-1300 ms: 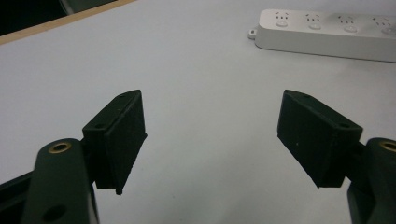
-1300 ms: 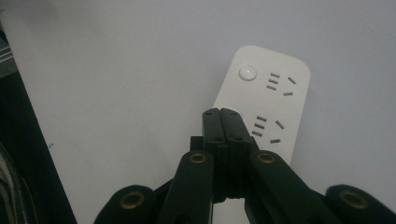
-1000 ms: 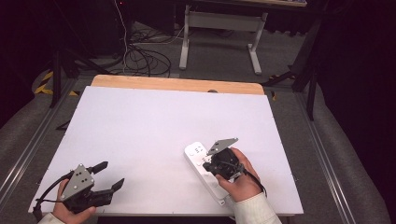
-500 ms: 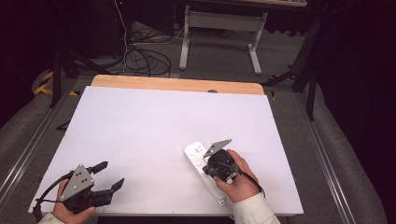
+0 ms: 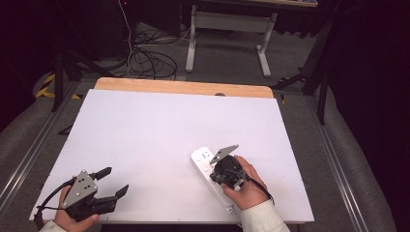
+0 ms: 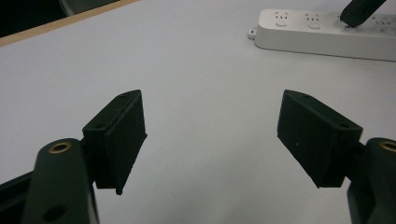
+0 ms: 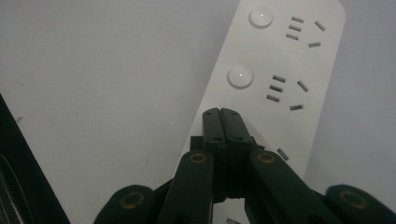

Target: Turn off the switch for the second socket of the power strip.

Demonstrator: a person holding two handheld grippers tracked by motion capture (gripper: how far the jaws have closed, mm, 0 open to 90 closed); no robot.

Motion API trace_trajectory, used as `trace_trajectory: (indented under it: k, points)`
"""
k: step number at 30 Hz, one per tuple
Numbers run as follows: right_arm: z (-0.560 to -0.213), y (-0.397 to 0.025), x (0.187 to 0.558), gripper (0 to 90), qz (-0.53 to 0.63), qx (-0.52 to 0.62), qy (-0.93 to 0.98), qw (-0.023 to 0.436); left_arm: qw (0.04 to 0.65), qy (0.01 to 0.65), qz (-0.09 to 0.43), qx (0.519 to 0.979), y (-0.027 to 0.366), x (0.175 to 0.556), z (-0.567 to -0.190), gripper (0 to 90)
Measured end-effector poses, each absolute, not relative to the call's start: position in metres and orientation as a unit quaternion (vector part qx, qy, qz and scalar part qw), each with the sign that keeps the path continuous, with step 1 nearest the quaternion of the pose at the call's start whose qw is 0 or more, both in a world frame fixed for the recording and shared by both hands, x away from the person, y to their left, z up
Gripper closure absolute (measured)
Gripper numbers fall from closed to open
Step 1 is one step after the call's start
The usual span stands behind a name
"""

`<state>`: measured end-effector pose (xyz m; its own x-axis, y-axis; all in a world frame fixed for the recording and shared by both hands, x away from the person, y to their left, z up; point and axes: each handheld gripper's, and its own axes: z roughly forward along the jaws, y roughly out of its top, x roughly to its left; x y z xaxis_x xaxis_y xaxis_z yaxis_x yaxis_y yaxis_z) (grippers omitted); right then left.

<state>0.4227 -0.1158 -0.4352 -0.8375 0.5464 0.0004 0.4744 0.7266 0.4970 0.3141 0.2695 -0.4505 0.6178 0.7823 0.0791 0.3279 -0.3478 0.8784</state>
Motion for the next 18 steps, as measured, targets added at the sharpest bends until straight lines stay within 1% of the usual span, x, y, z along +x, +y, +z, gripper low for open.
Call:
trace_trajectory:
  k: [11, 18]
  points:
    - [-0.4380, -0.1150, 0.4217, 90.0, 0.241, 0.275, 0.927, 0.086, 0.447, 0.355, 0.254, 0.781, 0.2693, 0.3138, -0.4506, 24.4]
    - [-0.4389, -0.1153, 0.4213, 90.0, 0.242, 0.279, 0.925, 0.084, 0.447, 0.356, 0.254, 0.781, 0.2693, 0.3137, -0.4507, 24.4]
